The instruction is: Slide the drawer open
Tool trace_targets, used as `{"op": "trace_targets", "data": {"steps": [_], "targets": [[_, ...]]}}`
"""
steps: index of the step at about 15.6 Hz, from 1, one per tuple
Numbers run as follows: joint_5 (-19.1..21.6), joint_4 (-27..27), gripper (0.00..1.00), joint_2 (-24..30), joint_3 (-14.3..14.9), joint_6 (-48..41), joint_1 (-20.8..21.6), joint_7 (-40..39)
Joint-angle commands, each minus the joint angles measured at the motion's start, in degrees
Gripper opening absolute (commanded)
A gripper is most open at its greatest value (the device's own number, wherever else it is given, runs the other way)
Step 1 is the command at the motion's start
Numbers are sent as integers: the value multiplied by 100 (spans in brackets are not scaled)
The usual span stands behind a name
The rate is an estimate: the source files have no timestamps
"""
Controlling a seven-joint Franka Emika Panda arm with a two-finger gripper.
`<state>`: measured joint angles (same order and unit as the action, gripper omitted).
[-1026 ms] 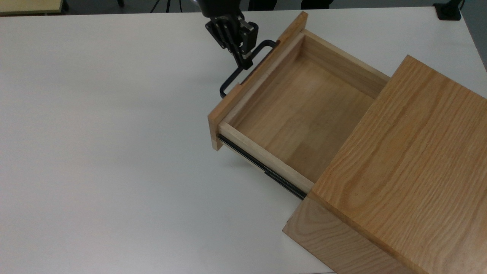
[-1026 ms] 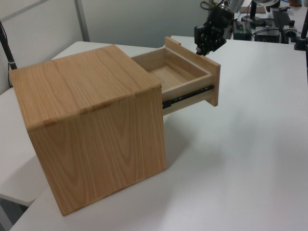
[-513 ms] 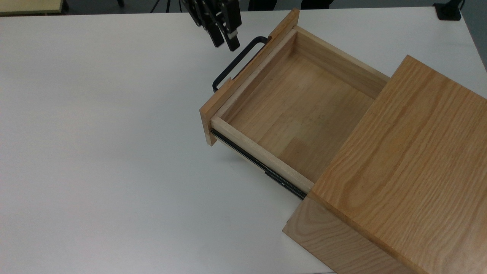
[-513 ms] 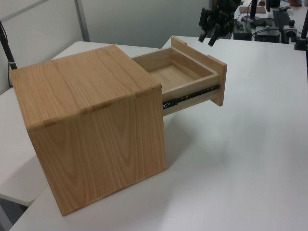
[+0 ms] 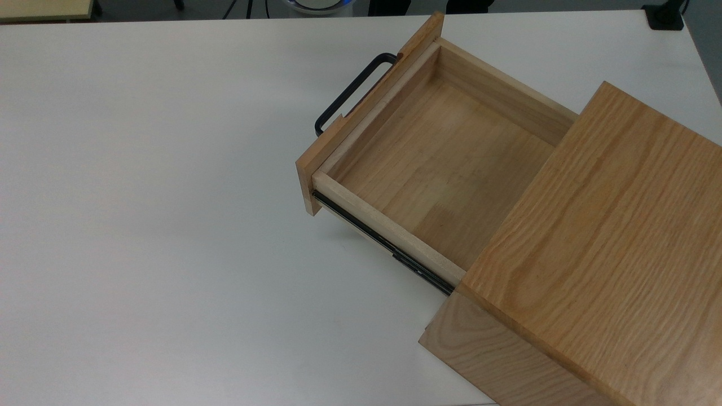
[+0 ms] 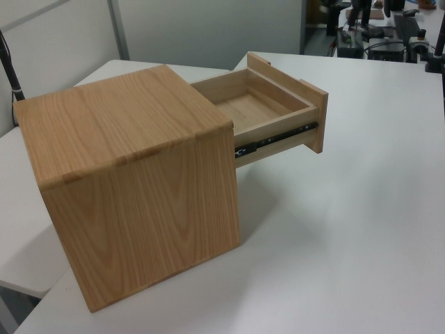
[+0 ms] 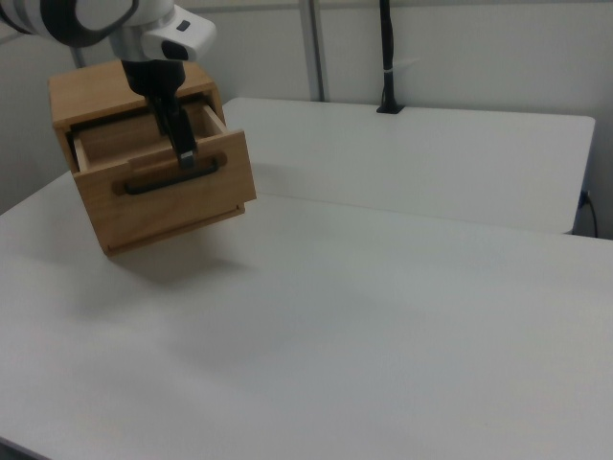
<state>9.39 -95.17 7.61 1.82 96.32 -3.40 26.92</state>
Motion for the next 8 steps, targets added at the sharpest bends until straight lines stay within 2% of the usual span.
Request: {"op": "trace_targets", "data": {"steps": [1,3,6,8], "targets": [[-534,86,100,-22,-24,-920,111,-1239],[-761,69,100,-49,-33,-1054,120,-1714],[-1788,42,100,-75,-156,-1054,374,-2093],[-1862,42,100,-101,-156,-967,419,-2173]]}}
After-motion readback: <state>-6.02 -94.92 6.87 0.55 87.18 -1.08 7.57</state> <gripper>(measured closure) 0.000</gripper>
